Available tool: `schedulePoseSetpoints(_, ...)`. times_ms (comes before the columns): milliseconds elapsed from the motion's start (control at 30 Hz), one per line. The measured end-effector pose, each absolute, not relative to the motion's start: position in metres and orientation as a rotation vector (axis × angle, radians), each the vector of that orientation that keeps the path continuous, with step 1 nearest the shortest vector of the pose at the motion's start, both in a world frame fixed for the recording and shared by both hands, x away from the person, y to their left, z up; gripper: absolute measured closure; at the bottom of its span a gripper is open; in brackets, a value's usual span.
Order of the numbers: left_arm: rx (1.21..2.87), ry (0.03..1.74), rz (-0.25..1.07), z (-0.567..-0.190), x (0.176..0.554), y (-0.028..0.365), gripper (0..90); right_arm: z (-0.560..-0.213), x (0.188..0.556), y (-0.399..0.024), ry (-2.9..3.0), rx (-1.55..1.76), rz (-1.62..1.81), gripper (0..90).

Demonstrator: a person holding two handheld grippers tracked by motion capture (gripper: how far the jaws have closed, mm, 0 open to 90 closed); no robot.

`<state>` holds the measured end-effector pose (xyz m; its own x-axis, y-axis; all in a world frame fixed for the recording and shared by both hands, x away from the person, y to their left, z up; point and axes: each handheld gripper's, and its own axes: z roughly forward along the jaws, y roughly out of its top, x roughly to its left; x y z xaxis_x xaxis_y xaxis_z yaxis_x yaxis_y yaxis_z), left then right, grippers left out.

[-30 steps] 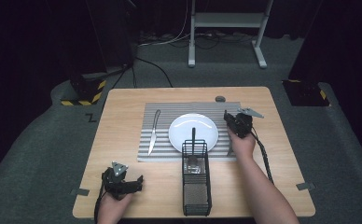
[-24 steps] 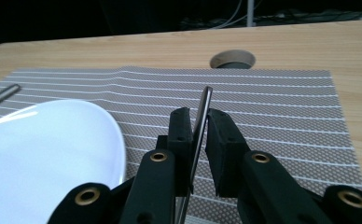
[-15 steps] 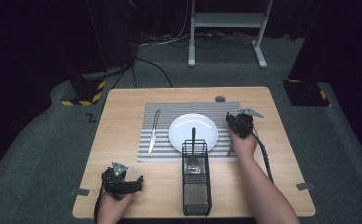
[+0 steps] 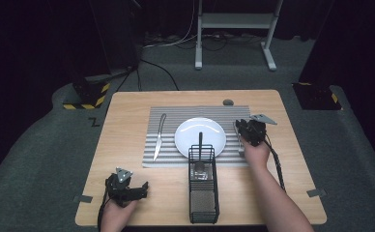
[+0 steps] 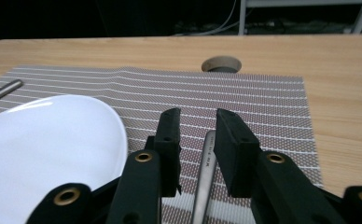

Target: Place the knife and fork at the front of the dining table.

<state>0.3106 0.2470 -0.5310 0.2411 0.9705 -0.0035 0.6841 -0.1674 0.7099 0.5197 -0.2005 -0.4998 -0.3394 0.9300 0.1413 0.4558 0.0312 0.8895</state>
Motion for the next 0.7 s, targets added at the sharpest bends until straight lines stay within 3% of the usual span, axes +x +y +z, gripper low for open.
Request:
schedulePoseSetpoints(133,1.925,1.508,0.624,-0.531,0.311,0.247,0.2,-0.490,0.495,-0.205,1.816,1.328,1.240,69.1)
schedulePoseSetpoints(500,1.927,1.506,0.623,-0.531,0.311,0.247,0.2,-0.497,0.427,-0.218,1.871,1.354,1.088,82.8)
schedulePoseSetpoints(700,1.930,1.503,0.622,-0.531,0.310,0.247,0.0,-0.509,0.418,-0.222,1.944,1.434,0.970,83.4)
